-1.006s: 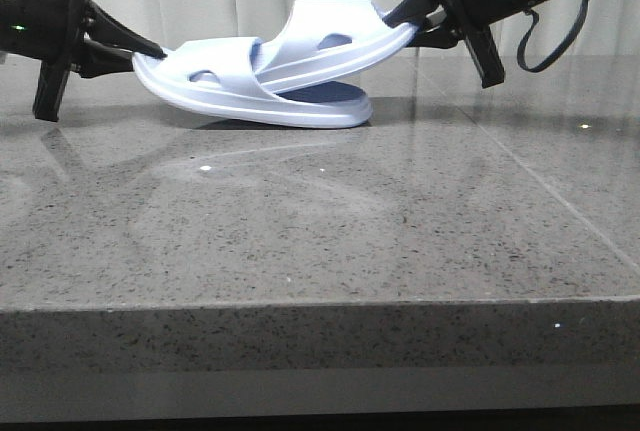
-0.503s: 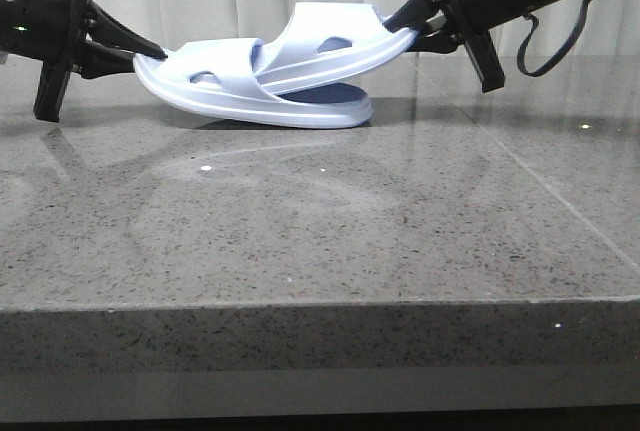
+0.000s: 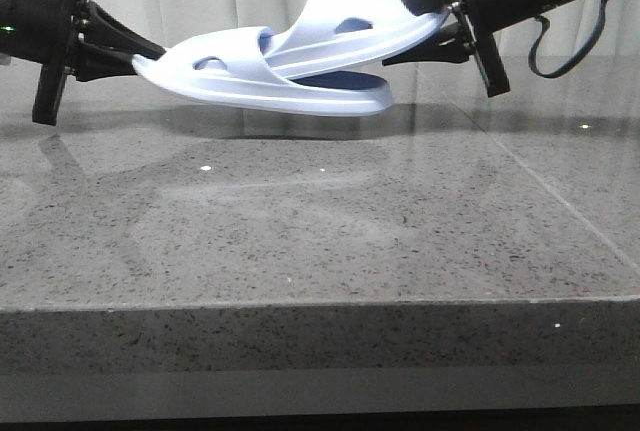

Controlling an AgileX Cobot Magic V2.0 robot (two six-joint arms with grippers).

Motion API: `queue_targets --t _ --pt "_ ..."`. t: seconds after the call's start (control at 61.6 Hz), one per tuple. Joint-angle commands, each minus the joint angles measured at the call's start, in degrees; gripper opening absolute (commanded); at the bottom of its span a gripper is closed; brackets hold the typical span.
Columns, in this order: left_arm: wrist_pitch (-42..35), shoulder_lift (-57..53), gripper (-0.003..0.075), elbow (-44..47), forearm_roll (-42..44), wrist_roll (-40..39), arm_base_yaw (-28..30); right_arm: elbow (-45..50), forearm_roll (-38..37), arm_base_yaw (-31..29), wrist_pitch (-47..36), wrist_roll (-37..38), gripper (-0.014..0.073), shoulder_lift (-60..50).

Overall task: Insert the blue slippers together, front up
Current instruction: 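Nest the right gripper's slipper into the left gripper's slipper, lowering both, then open both grippers and raise them away from the stacked slippers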

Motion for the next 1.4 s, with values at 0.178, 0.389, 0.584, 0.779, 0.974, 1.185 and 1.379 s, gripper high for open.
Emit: queue_targets --t 0.178,0.389,0.584,0.779,0.974,1.185,1.379 --pt "5.46 -3.53 0.0327 -1.51 -0.51 -0.42 1.86 -1.68 -0.05 -2.58 3.30 -0.26 0.0358 -3.06" --pt "6.93 -3.53 0.0465 -1.51 -0.37 -0.19 3.62 -1.68 -2.09 -6.05 5.62 -0.26 0.0392 -3.06" --pt "9.20 -3.53 0.0465 -1.51 -0.37 0.02 6.35 -2.64 -2.23 -9.65 8.87 -0.26 0.0407 -3.35" --pt "10.66 -3.98 0.0465 -1.51 1.81 0.02 9.39 -5.31 -5.03 -11.90 10.02 -0.26 0.0405 -4.89" --pt "10.66 -4.55 0.0413 -1.51 5.90 0.02 10.20 -6.08 -12.37 -11.96 8.62 -0.26 0.0332 -6.85" --pt "10.66 -5.71 0.0055 -1.51 6.73 2.23 10.43 -6.08 -18.57 -11.96 8.11 -0.26 -0.0005 -8.31" --pt "9.75 -8.77 -0.0020 -1.51 9.31 3.95 10.43 -6.08 -25.25 -11.96 6.31 -0.26 -0.0111 -10.58"
